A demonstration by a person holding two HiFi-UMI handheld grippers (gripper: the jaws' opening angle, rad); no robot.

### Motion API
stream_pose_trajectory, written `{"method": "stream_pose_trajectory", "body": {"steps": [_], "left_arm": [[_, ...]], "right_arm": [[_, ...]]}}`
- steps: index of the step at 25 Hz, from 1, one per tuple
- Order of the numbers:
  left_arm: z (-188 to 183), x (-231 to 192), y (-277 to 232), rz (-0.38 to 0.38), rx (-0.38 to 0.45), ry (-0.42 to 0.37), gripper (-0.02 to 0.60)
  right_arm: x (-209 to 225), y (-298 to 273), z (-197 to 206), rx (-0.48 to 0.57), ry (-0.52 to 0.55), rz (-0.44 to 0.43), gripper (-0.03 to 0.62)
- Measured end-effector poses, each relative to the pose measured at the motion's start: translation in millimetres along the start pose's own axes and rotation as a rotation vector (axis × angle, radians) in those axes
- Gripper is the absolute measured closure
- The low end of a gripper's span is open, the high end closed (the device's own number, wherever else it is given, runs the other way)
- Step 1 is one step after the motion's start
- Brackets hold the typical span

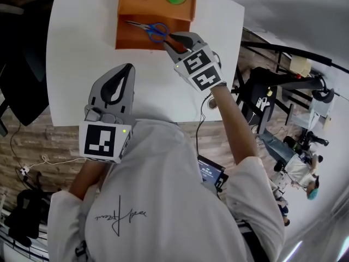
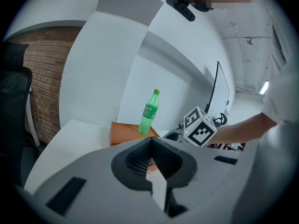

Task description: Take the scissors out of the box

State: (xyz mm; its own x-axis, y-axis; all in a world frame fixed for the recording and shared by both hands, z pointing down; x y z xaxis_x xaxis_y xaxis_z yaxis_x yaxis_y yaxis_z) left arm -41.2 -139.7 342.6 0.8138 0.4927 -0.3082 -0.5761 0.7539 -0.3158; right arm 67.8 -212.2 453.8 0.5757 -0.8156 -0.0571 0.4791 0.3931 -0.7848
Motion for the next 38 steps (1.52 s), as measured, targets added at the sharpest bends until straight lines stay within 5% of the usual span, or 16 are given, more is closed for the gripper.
{"method": "stream_pose_trajectory", "body": {"steps": [38], "left_arm": [[8, -36, -14, -0.045, -0.036, 0.095, 0.584]], "right_arm": [[9, -76, 26, -0.285, 0.149, -0.118, 0.462]]}}
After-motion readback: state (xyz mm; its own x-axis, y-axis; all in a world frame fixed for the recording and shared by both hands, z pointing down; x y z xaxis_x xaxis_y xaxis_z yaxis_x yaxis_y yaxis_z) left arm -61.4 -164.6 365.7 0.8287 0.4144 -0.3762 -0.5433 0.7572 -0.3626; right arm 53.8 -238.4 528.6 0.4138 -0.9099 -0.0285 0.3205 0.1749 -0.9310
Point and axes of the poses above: the fingertips, and each gripper's own axes: y backward along the fingers, x to its right, z out of its underside, the point moved 1 cm from there along y, backward along the fingers, and after that the axes turned 2 degrees about x, right-handed, at the moved point
